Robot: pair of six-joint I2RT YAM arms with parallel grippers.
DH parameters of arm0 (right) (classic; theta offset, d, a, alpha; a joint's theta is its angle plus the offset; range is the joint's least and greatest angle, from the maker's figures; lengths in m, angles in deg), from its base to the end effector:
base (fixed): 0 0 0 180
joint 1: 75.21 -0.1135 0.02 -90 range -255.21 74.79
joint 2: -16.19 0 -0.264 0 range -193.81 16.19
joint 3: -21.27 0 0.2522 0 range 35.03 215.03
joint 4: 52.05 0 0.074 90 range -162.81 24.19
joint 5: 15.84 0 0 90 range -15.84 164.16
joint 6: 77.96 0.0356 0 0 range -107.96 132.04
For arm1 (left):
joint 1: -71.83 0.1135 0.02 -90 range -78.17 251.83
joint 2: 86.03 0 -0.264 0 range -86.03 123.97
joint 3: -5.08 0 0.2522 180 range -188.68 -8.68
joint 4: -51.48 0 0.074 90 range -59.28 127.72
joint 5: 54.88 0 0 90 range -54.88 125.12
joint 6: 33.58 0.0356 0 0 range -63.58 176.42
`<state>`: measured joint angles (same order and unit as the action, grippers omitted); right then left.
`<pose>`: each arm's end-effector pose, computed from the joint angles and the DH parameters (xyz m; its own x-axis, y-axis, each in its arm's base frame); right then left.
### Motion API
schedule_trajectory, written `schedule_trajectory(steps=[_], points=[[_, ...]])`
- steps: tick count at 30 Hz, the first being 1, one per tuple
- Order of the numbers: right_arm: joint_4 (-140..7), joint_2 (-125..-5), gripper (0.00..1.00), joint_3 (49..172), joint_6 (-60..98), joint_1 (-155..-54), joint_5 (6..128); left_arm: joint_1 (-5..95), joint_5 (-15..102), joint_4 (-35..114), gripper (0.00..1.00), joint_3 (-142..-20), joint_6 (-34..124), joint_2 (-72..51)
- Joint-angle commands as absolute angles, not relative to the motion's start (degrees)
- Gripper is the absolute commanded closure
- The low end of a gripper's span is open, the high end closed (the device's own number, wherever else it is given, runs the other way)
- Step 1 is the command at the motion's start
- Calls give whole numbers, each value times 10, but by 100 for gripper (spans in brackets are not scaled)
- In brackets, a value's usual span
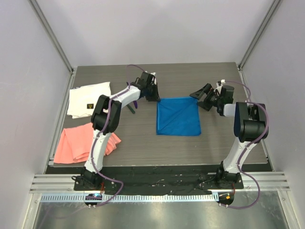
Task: Fold the napkin into a case and place the utensils inside
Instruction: Smooth out the upper triangle-folded napkin at the center of the board.
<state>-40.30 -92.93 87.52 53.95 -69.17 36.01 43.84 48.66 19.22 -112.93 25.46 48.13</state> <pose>0.3788 -0.0180 0.1386 -0.6785 0.6000 -0.4238 0.0135 0.5871 0.8094 0.4537 -0.2506 0.1515 -0.8717 -0.1031 -0.4791 0.1692 0.8542 -0.4916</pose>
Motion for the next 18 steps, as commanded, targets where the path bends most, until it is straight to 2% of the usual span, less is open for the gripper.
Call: schedule_trajectory(steps=[1,3,4,5,8,10,12,13,15,17,18], points=[[-459,-859,0,882,513,-726,381,447,458,115,96,-1145,279,493],[-462,-841,0,874,515,-742,395,446,456,106,87,-1154,277,477],[-460,-839,0,874,518,-752,401,447,456,103,77,-1156,276,470],[-456,-850,0,878,520,-770,403,447,458,96,73,-1162,272,457],[-417,-898,0,896,561,-782,381,447,469,84,70,-1170,262,438],[-387,-918,1,906,575,-785,377,447,486,84,72,-1152,251,409],[-380,-950,6,918,587,-788,372,446,505,112,83,-1101,228,372],[-371,-959,12,929,591,-788,365,444,524,126,86,-1079,220,360],[-359,-976,18,935,606,-791,357,438,538,159,91,-1013,203,321],[-344,-981,29,935,616,-794,351,431,529,172,92,-971,204,293],[-342,-986,32,935,619,-794,350,425,524,184,95,-955,202,268]])
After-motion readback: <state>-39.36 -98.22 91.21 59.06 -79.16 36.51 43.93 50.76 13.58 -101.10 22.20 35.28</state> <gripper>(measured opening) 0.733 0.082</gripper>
